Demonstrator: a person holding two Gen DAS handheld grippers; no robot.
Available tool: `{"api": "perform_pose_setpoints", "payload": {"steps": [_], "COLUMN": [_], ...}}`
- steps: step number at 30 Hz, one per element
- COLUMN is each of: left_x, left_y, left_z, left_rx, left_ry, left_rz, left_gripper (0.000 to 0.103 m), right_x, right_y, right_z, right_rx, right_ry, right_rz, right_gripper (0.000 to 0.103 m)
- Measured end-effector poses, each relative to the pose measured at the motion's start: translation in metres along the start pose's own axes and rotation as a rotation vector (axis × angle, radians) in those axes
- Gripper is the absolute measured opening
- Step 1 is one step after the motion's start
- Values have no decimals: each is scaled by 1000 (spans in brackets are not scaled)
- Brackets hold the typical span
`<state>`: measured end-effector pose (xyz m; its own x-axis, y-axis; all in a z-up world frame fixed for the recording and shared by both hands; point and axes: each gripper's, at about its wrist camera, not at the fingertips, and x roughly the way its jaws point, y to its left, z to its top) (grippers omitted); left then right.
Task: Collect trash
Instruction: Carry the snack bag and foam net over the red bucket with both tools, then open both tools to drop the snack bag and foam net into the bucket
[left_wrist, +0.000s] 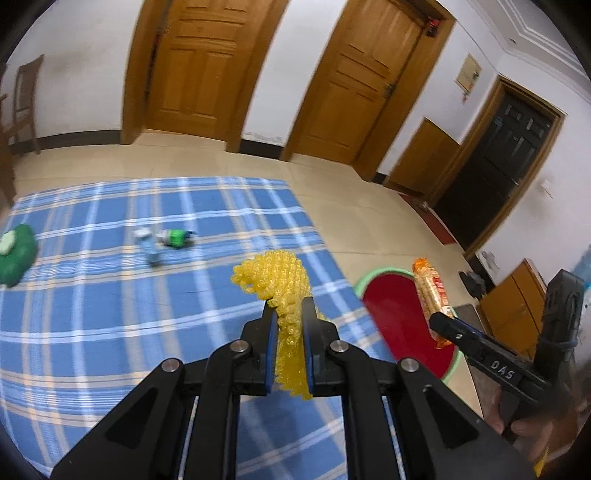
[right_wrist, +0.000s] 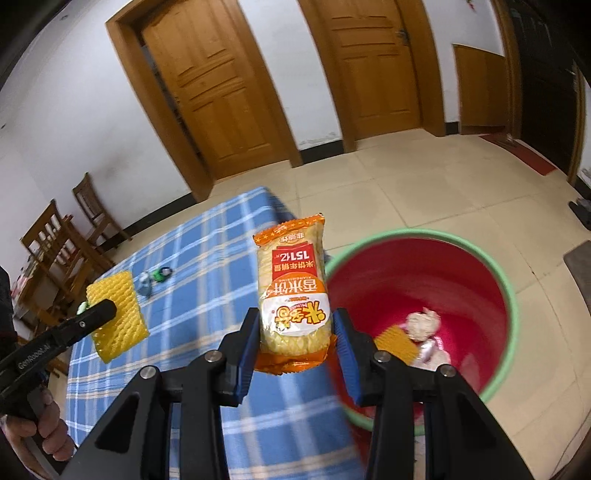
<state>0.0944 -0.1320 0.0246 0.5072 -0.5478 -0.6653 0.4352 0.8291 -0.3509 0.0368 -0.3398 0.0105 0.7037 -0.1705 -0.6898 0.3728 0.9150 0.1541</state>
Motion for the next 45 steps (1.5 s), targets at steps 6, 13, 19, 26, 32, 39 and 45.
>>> {"api": "perform_pose_setpoints", "payload": {"steps": [6, 13, 19, 26, 32, 39, 45], "left_x": [21, 48, 73, 94, 97, 97, 94], "left_y": [-45, -89, -121, -146, -152, -151, -141], "left_z": [1, -3, -15, -28, -31, -30, -25], "left_rx": [91, 180, 237, 281, 292, 284, 262], "left_ry": [42, 86, 140, 192, 204, 199, 191], "left_rz": [-41, -96, -140, -171, -175, -146, -121], "left_gripper": [11, 11, 11, 11, 29, 40, 41], "right_x": [1, -1, -4, -6, -7, -9, -9], "right_y": [-40, -77, -100, -116, -120, -119, -117], "right_z": [-5, -12, -17, -20, -20, -19, -19], "right_rx": [80, 164, 226, 279, 295, 296, 291], "right_ry": [9, 4, -4, -9, -13, -18, -19], "right_rz": [-23, -52, -71, -70, -76, -76, -71], "right_gripper": [43, 43, 43, 45, 47, 47, 47]}}
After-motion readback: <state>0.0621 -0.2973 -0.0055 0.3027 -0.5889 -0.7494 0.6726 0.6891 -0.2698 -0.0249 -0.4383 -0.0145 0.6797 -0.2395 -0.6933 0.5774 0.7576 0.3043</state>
